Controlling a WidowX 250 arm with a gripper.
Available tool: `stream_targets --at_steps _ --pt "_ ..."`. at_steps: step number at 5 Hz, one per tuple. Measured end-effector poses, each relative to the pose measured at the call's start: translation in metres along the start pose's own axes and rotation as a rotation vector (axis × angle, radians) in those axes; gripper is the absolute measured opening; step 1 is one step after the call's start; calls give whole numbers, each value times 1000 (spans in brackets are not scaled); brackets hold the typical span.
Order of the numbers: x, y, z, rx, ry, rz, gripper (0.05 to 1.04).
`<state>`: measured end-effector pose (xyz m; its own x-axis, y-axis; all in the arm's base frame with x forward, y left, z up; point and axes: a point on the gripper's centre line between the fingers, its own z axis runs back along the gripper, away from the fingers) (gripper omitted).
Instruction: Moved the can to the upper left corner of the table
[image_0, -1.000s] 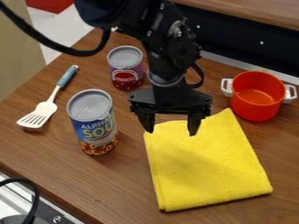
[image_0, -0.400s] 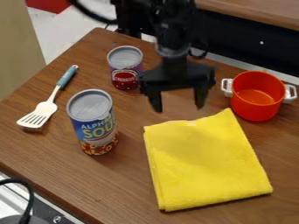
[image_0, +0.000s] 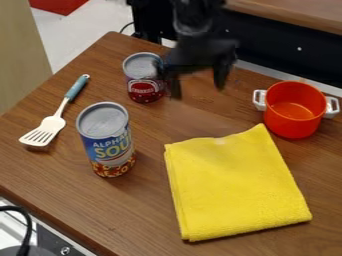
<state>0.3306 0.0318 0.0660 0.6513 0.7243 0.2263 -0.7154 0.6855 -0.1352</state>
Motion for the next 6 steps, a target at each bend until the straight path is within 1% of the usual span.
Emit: stream_targets --at_steps 1,2,3,4,5,6 --pt "34 23 -5 40 -19 154 998" --pt "63 47 -6 83 -25 302 998" --pt "83 78 -5 98 -4 466 998" --pt "106 107 -8 92 -42 645 998" --pt "119 126 -15 98 -107 850 998" --pt "125 128 -31 159 -125 945 998"
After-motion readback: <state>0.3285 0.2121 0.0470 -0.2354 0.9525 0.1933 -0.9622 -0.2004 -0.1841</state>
